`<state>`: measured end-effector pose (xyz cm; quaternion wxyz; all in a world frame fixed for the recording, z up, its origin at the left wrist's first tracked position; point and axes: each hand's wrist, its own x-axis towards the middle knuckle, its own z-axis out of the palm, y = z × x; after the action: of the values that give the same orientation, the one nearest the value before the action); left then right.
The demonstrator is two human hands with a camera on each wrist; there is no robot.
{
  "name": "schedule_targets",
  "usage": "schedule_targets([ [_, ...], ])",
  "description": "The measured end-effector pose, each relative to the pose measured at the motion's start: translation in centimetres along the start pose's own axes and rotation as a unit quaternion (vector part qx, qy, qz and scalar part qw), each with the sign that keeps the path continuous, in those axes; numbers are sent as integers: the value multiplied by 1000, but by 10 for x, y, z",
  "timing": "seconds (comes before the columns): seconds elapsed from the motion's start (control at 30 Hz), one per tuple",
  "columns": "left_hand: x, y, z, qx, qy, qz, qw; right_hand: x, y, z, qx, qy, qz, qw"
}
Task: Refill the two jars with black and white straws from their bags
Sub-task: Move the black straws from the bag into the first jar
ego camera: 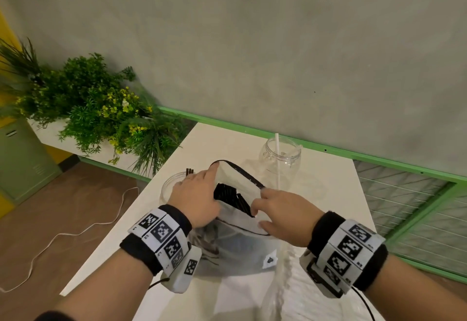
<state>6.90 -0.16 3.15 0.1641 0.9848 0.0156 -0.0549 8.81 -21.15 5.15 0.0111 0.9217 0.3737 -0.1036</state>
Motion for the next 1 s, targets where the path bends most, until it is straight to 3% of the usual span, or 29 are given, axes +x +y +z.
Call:
schedule_targets([
  [0.17, 5, -5, 10, -22, -35, -13, 999, 6, 3, 4, -65, 84, 25, 994],
  [0.27, 5, -5, 12, -106, -42, -34, 993, 10, 19, 8, -73, 49, 62, 994],
  [0.37, 8, -5, 16, -142, -14, -44, 989, 12, 27, 13, 93, -12, 92, 991],
  [0.47, 10, -4, 21, -118, -5, -29, 993, 14, 26, 19, 206, 12, 85, 975],
  [0.57, 10, -4, 23, -127, -35, -19, 991, 16, 23, 26, 204, 14, 66, 977],
  [0.73, 10, -8, 24, -151, -30, -16, 988, 13, 22, 28, 140, 9, 110, 984],
  [0.9, 5, -7, 29, -181, -49, -19, 982, 15, 22, 21, 252, 119, 72, 958],
  [1.0, 6, -4, 33, -199, -71, -19, 977, 15, 24, 18, 179, 125, 44, 975],
])
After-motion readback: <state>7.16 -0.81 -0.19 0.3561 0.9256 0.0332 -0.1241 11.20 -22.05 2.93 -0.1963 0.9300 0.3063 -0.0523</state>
